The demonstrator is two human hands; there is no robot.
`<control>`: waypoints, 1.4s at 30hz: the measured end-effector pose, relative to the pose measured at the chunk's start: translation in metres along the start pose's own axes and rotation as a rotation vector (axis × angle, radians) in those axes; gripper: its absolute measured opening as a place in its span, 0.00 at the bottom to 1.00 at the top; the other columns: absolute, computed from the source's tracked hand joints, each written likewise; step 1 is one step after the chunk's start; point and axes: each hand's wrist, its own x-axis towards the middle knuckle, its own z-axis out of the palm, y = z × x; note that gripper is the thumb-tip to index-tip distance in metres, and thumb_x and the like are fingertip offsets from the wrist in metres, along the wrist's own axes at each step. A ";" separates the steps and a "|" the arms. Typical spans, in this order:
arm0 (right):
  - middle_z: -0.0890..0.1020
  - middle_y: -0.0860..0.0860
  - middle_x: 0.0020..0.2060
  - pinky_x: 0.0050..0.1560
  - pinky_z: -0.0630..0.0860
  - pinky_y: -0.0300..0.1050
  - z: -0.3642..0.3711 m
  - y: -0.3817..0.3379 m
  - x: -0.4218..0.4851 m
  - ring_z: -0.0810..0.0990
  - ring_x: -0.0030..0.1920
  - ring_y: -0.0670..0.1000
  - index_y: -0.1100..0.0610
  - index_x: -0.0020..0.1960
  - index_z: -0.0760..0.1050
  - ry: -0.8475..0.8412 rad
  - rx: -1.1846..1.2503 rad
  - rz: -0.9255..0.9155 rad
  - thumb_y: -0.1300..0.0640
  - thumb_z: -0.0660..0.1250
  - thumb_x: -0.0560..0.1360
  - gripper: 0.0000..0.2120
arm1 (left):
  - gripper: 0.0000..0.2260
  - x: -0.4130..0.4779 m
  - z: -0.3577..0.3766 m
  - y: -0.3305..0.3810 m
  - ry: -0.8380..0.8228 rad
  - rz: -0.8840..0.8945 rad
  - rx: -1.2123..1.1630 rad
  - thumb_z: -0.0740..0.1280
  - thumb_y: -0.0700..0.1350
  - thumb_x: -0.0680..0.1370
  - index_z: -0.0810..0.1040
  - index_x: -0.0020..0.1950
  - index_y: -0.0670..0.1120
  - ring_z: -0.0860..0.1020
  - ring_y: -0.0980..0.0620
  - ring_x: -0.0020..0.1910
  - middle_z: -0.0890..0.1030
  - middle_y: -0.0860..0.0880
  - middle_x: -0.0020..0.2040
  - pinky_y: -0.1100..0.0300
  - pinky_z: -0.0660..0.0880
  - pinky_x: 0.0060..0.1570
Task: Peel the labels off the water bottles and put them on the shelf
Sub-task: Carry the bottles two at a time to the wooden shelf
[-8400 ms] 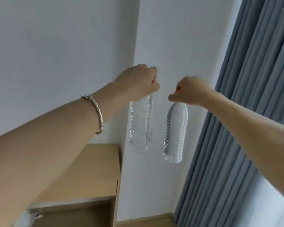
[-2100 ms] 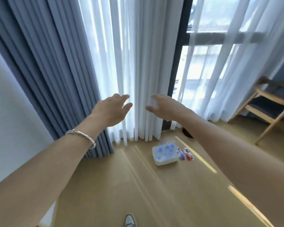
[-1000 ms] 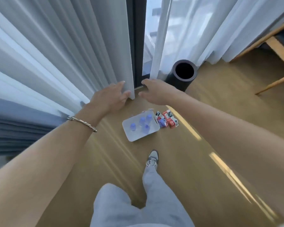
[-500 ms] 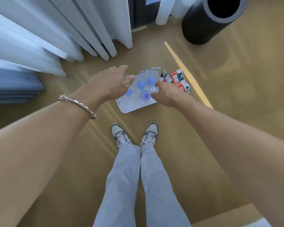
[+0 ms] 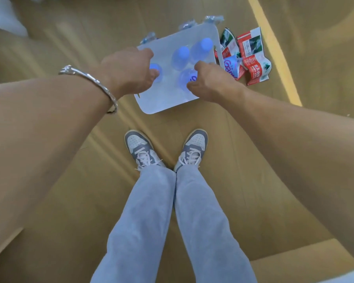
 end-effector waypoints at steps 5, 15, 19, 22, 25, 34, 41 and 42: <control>0.68 0.60 0.63 0.55 0.70 0.54 0.024 0.008 0.033 0.73 0.59 0.63 0.59 0.66 0.66 0.055 -0.041 0.014 0.51 0.55 0.81 0.18 | 0.22 0.033 0.033 -0.002 0.020 0.024 -0.017 0.60 0.50 0.81 0.63 0.73 0.46 0.70 0.37 0.64 0.69 0.39 0.67 0.47 0.69 0.60; 0.70 0.58 0.62 0.50 0.67 0.48 0.038 0.013 0.068 0.73 0.61 0.61 0.57 0.66 0.66 0.054 -0.055 0.027 0.49 0.57 0.80 0.19 | 0.22 0.075 0.059 0.010 0.053 0.045 -0.015 0.62 0.47 0.79 0.64 0.72 0.44 0.73 0.35 0.60 0.66 0.39 0.66 0.46 0.72 0.57; 0.72 0.58 0.62 0.47 0.64 0.47 0.040 0.014 0.075 0.73 0.62 0.60 0.57 0.67 0.64 0.042 -0.080 0.047 0.46 0.59 0.79 0.21 | 0.18 0.082 0.065 0.009 0.048 0.012 -0.040 0.63 0.44 0.79 0.68 0.67 0.41 0.75 0.35 0.54 0.66 0.38 0.64 0.47 0.73 0.53; 0.74 0.57 0.61 0.46 0.65 0.47 0.043 0.013 0.077 0.74 0.61 0.60 0.56 0.67 0.64 0.048 -0.101 0.028 0.48 0.59 0.79 0.20 | 0.15 0.083 0.068 0.007 0.051 -0.019 -0.099 0.63 0.42 0.78 0.70 0.64 0.42 0.75 0.35 0.52 0.67 0.39 0.61 0.46 0.74 0.52; 0.75 0.57 0.59 0.45 0.65 0.47 0.043 0.013 0.079 0.75 0.60 0.60 0.56 0.67 0.65 0.069 -0.124 0.007 0.52 0.58 0.79 0.18 | 0.14 0.084 0.070 0.004 0.061 -0.045 -0.147 0.64 0.42 0.78 0.69 0.63 0.42 0.75 0.35 0.51 0.67 0.39 0.60 0.47 0.73 0.51; 0.77 0.57 0.52 0.42 0.64 0.47 0.041 0.012 0.071 0.76 0.54 0.60 0.59 0.61 0.66 0.090 -0.204 -0.018 0.51 0.57 0.80 0.15 | 0.12 0.076 0.056 -0.001 0.178 -0.023 -0.234 0.64 0.41 0.75 0.72 0.59 0.44 0.75 0.39 0.47 0.70 0.41 0.55 0.54 0.70 0.42; 0.71 0.54 0.43 0.40 0.65 0.46 -0.009 -0.004 0.023 0.70 0.42 0.57 0.57 0.49 0.65 0.159 -0.203 -0.044 0.51 0.60 0.77 0.10 | 0.15 0.032 -0.001 -0.002 0.247 0.067 -0.230 0.65 0.45 0.76 0.74 0.62 0.47 0.74 0.41 0.51 0.71 0.43 0.58 0.56 0.70 0.46; 0.71 0.54 0.43 0.40 0.65 0.45 -0.021 -0.008 0.013 0.70 0.42 0.57 0.57 0.50 0.67 0.179 -0.206 -0.054 0.51 0.60 0.77 0.09 | 0.15 0.022 -0.015 -0.001 0.261 0.076 -0.205 0.65 0.45 0.76 0.75 0.62 0.47 0.74 0.42 0.50 0.71 0.44 0.56 0.56 0.70 0.45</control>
